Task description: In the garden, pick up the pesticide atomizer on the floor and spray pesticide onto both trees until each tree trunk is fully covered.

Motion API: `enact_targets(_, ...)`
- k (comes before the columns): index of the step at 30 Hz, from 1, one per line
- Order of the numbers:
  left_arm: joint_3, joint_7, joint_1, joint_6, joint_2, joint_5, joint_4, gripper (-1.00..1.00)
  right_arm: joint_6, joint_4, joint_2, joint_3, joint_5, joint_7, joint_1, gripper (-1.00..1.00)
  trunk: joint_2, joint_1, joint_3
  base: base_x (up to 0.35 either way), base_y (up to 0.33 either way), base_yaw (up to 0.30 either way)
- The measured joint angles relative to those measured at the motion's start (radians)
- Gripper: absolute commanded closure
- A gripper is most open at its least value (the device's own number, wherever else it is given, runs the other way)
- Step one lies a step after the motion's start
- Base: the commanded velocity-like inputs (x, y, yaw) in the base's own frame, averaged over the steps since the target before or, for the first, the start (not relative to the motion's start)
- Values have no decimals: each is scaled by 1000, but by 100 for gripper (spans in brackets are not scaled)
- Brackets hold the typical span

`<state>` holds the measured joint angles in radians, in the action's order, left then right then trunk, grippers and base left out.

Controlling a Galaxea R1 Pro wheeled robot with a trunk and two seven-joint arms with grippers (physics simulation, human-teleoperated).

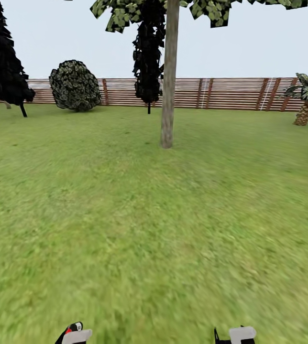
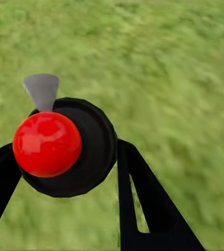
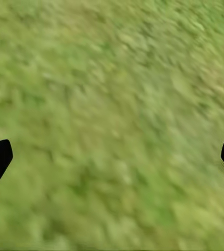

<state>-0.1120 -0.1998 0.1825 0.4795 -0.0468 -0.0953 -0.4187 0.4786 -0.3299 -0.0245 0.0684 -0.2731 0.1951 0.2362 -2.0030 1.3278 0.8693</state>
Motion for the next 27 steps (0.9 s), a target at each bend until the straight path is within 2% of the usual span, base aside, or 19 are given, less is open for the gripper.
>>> enact_targets(7, 0, 0, 0, 0, 0, 0, 0, 100, 0, 0, 0, 0, 0, 0, 0, -100, 0, 0, -1, 338, 0, -225)
enact_targets(27, 0, 0, 0, 1, 1, 0, 0, 100, 0, -1, 0, 1, 0, 0, 0, -100, 0, 0, -1, 338, 0, -6)
